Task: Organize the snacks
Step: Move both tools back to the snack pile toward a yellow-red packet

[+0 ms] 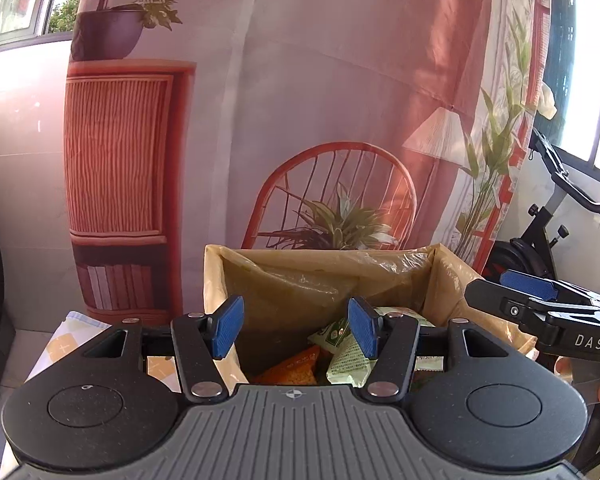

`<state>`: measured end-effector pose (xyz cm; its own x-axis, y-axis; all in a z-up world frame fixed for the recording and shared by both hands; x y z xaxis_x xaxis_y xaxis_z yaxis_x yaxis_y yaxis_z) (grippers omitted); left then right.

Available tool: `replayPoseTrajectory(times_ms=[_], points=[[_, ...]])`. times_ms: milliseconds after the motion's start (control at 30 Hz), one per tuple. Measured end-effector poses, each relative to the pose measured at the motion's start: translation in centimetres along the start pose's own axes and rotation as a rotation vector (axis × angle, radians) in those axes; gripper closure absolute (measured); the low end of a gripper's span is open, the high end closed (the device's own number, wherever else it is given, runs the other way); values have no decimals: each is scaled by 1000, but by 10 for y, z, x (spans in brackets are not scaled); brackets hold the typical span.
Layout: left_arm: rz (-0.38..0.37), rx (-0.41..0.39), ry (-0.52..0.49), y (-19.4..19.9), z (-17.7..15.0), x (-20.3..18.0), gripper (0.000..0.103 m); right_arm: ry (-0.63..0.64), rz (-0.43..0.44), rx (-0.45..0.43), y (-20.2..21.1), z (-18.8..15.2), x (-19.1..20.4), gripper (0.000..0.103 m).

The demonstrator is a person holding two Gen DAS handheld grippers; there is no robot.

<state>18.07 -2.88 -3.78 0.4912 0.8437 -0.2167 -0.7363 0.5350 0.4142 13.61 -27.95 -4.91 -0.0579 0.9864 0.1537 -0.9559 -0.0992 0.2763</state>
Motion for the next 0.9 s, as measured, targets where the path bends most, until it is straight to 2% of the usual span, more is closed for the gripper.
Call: replayPoseTrajectory(times_ms=[167, 400, 700, 900], points=[[-6, 32, 9, 38, -25, 10, 43, -27, 51, -10, 40, -22, 5, 11], [19, 112, 38, 64, -75, 28, 43, -118, 16, 25, 75, -67, 5, 17], [-12, 231, 99, 37, -136, 34, 43, -137, -57, 153, 87, -118, -4, 22], [8, 300, 60, 4, -164, 34, 43, -162, -76, 218, 85, -142, -10, 24]])
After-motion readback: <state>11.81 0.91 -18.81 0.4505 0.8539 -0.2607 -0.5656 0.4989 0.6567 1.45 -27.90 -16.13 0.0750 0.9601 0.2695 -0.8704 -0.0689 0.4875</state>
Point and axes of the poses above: each gripper's, at about its wrist camera, not at the fingertips, and y roughly against the way its jaws point, x to its left, z to its top, the point moved 2 cm from there along -y, roughly the way its jaws point, and after that the axes turned 9 degrees about -z, right-handed, at the moved point
